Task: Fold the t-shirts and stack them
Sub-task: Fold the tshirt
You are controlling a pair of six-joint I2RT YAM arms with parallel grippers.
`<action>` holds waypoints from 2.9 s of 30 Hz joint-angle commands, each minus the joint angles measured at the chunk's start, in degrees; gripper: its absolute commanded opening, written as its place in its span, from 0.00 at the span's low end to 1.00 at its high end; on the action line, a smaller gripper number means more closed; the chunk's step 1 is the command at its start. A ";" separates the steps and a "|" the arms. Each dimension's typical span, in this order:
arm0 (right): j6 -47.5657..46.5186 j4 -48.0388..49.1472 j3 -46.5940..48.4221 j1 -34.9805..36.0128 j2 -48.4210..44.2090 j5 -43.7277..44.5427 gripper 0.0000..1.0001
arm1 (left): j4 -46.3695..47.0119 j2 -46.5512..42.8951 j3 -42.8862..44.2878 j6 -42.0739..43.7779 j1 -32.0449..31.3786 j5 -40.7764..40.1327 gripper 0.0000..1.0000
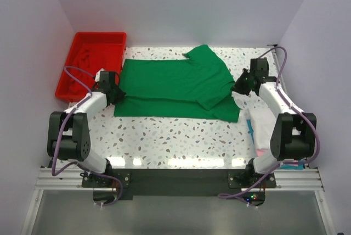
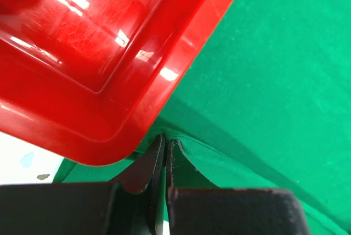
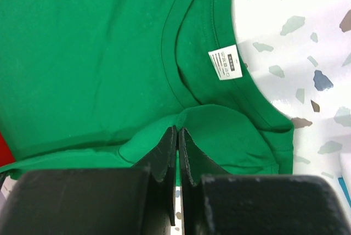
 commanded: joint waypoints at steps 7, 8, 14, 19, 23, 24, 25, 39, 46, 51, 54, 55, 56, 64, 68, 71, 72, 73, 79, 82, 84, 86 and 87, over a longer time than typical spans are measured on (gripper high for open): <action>-0.76 3.55 7.02 -0.14 7.98 -1.39 0.04 | 3.74 1.69 3.07 1.31 -0.25 -2.64 0.42; -1.20 3.55 7.72 -0.23 8.69 -1.65 0.09 | 3.83 1.51 3.07 1.39 -0.25 -2.64 0.46; -4.45 -1.36 13.97 -0.06 11.34 -1.75 0.46 | 4.18 -1.73 2.19 2.27 -0.51 -2.11 0.58; -4.63 -2.34 8.36 3.98 5.37 4.23 0.62 | 3.65 -5.51 -0.53 2.10 -3.84 -3.78 0.58; -2.70 0.81 0.80 9.78 0.01 8.61 0.55 | 3.74 -8.41 -4.04 0.00 -9.37 -7.03 0.52; -2.09 1.35 -1.73 11.62 -1.13 9.33 0.52 | 4.17 -8.77 -5.61 -0.45 -11.47 -7.47 0.50; -1.47 1.96 -3.07 12.33 -1.58 9.68 0.51 | 4.70 -9.29 -6.50 -0.80 -12.28 -7.74 0.49; 3.02 10.14 -7.39 17.96 5.18 11.18 0.45 | 8.66 -7.45 -13.80 -2.12 -16.51 -9.67 0.37; 3.98 11.63 -7.21 18.84 8.17 11.27 0.46 | 9.10 -6.48 -14.59 -2.21 -16.51 -9.23 0.36; 4.42 12.78 -6.95 18.76 9.14 11.27 0.43 | 8.92 -6.48 -14.77 -1.95 -16.51 -9.41 0.36; 4.42 12.87 -6.42 18.76 9.84 11.35 0.38 | 8.92 -6.48 -15.03 -1.86 -16.51 -9.50 0.36; 4.51 12.87 -6.24 18.84 10.28 11.35 0.34 | 8.92 -6.57 -15.12 -1.86 -16.51 -9.50 0.36; 4.51 12.95 -6.07 18.76 10.28 11.27 0.30 | 8.92 -6.49 -15.12 -1.77 -16.51 -9.50 0.36; 4.60 12.26 -4.05 18.76 11.07 11.35 0.01 | 8.40 -6.75 -15.47 -1.51 -16.51 -9.85 0.36; 4.25 11.81 -2.03 18.76 11.69 11.27 0.00 | 8.31 -6.75 -15.56 -1.42 -16.51 -9.85 0.36; 3.98 11.37 0.16 18.76 12.21 11.00 0.00 | 8.05 -6.84 -15.56 -1.16 -16.51 -9.85 0.36; 3.90 11.29 0.78 18.84 12.82 10.83 0.00 | 8.05 -6.92 -15.56 -1.15 -16.51 -9.93 0.36; 3.63 10.68 2.27 18.84 13.26 10.83 0.00 | 8.05 -7.10 -15.47 -1.07 -16.51 -9.85 0.36; 2.75 8.92 8.60 18.76 17.92 10.21 0.00 | 7.69 -7.28 -15.21 -0.63 -16.51 -9.94 0.36; 2.31 8.21 10.80 18.76 20.29 9.60 0.00 | 7.43 -7.36 -15.03 -0.28 -16.51 -9.67 0.36; 2.14 7.95 12.82 18.84 21.35 8.98 0.02 | 7.34 -7.28 -14.77 -0.19 -16.51 -9.41 0.36; 1.52 8.12 14.67 18.93 22.49 8.02 0.07 | 7.34 -7.62 -14.60 0.07 -16.51 -9.23 0.38; 1.17 8.12 15.37 18.93 22.67 7.93 0.10 | 7.34 -7.71 -14.51 0.16 -16.51 -9.06 0.38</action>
